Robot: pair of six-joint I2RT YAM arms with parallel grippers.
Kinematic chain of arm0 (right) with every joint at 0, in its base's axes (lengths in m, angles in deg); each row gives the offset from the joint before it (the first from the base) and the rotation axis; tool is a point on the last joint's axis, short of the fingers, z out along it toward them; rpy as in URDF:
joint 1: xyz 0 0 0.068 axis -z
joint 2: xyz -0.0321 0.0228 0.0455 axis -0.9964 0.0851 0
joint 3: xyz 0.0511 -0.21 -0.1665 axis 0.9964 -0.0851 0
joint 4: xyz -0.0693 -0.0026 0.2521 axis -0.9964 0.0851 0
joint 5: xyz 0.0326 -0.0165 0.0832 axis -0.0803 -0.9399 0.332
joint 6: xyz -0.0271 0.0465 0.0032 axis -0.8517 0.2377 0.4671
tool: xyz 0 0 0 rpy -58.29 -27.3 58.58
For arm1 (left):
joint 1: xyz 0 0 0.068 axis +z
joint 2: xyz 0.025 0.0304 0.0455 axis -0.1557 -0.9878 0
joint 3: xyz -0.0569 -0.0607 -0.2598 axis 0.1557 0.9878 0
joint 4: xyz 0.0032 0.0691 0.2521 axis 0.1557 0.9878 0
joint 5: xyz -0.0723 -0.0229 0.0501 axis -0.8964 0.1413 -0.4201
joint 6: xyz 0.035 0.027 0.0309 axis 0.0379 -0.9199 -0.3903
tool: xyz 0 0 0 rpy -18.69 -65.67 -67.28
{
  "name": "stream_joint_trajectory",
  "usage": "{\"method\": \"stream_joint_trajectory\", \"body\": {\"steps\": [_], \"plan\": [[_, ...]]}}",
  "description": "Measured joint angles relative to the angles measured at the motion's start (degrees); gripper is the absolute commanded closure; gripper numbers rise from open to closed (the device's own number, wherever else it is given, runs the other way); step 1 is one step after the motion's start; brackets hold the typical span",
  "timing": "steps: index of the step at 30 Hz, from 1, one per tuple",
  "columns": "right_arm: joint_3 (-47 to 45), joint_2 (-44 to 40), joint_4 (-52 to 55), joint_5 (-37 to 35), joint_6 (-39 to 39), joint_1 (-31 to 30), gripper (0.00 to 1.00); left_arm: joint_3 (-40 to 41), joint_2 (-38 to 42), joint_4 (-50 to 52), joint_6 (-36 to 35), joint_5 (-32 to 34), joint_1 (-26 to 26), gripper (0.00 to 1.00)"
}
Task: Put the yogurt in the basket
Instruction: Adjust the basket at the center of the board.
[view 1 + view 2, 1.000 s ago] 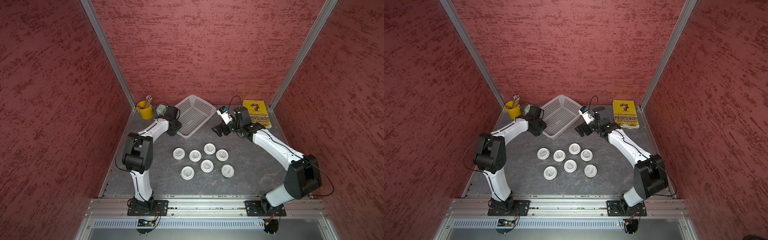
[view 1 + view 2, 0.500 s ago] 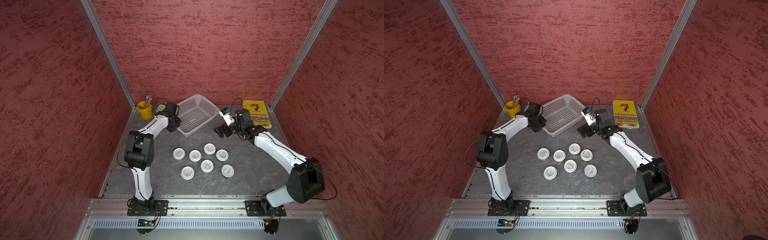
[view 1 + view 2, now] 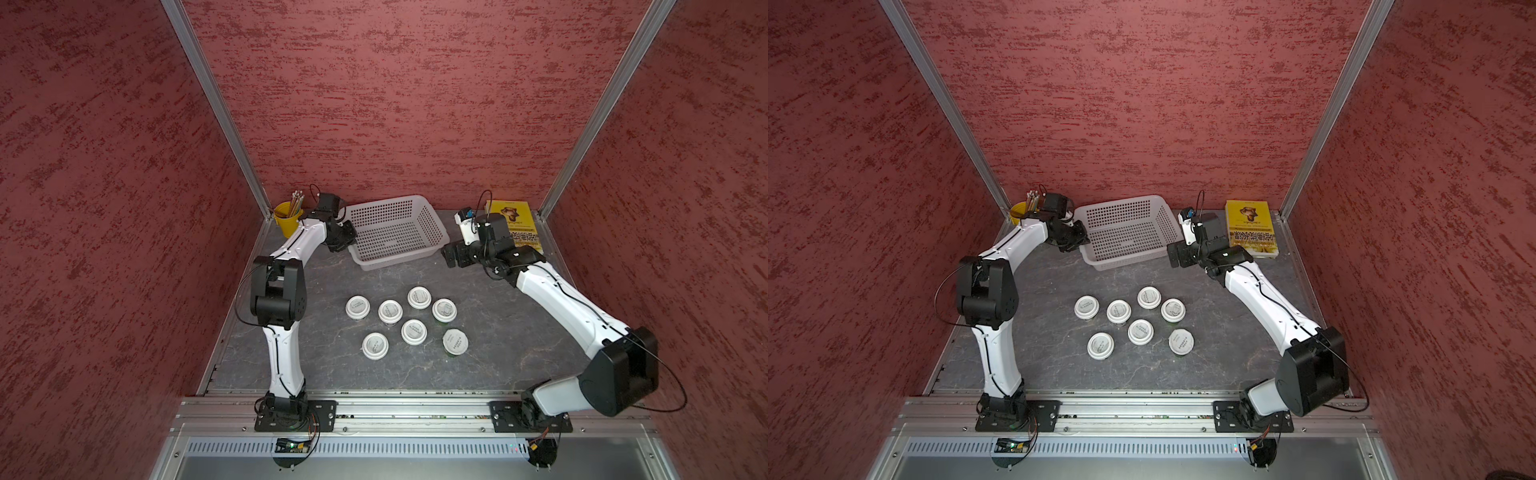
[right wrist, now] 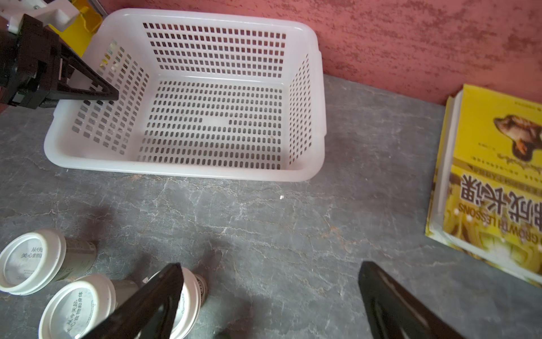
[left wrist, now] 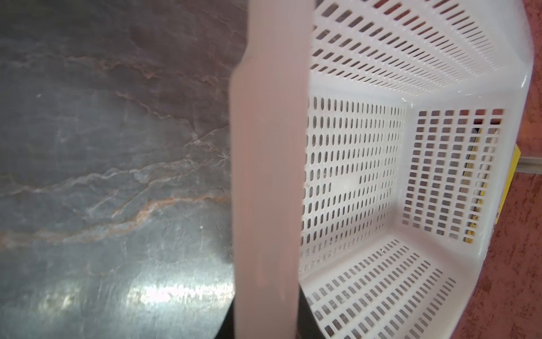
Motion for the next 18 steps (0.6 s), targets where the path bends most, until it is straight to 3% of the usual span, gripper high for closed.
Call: {"method": "stream_joint_trajectory", "body": {"steps": [7, 18], "plan": [[-8.59, -8.76, 0.02, 5.46, 2.1, 0.0, 0.02, -1.14, -3.82, 0.35, -7.13, -6.16, 0.94, 1.0], [-16.65, -18.05, -1.14, 9.03, -1.62, 0.0, 0.02, -9.44, -7.56, 5.46, -15.78, -7.56, 1.44, 1.0]]}}
